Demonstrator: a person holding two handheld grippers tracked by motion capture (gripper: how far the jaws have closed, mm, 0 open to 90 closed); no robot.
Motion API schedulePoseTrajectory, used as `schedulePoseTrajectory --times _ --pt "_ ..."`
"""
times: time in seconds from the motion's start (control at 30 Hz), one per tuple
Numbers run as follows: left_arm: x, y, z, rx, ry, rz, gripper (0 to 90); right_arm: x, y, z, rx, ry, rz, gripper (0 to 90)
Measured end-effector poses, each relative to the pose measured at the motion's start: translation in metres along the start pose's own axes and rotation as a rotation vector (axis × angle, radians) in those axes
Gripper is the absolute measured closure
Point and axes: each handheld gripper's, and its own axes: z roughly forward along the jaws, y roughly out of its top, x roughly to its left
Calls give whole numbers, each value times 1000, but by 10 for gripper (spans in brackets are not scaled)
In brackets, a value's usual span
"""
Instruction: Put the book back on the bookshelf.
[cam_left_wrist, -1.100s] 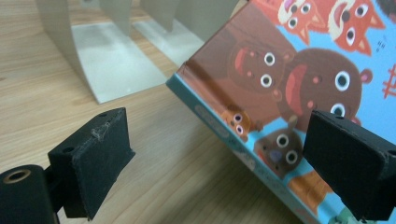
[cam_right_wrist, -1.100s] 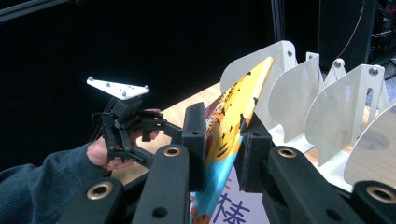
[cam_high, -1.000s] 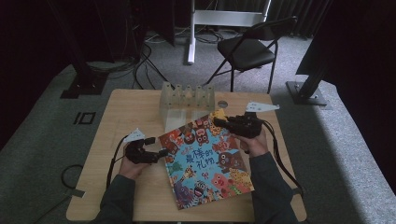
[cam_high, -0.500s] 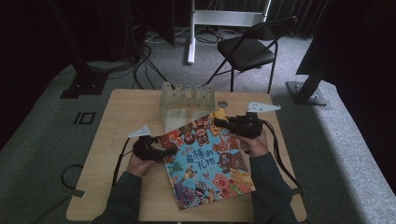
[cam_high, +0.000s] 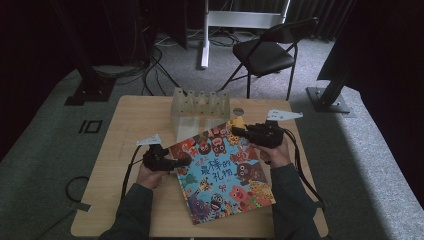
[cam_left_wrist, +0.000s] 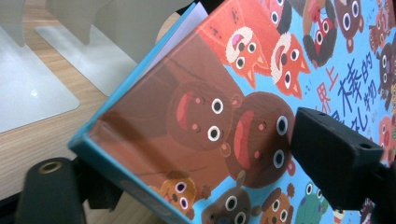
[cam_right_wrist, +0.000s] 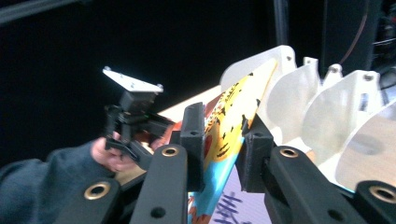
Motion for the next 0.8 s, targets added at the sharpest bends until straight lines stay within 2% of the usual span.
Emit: schedulePoseTrajectory --times 0.07,0.33,0.37,0.4,0.43,0.53,0.73,0.77,0.8 --pt "0 1 -2 3 -2 0 242 1 1 -1 11 -13 -27 733" --pt "0 5 -6 5 -13 5 301 4 5 -3 49 -58 -83 681" --pt "-1 6 -8 -3 -10 12 311 3 5 -4 52 -61 -83 667" --pt "-1 7 -9 -6 -7 18 345 4 5 -4 69 -110 -91 630" --pt "-3 9 -11 -10 -3 25 363 4 4 -3 84 -139 -94 617" --pt "-7 14 -16 -19 7 51 408 0 1 -5 68 -141 -64 613" --pt "-24 26 -28 -29 50 125 486 -5 -1 -7 67 -162 -52 570" --pt "-24 26 -28 -29 50 125 500 -5 -1 -7 67 -162 -52 570" --pt "-31 32 -32 -42 60 161 500 -5 -2 -7 68 -166 -54 562"
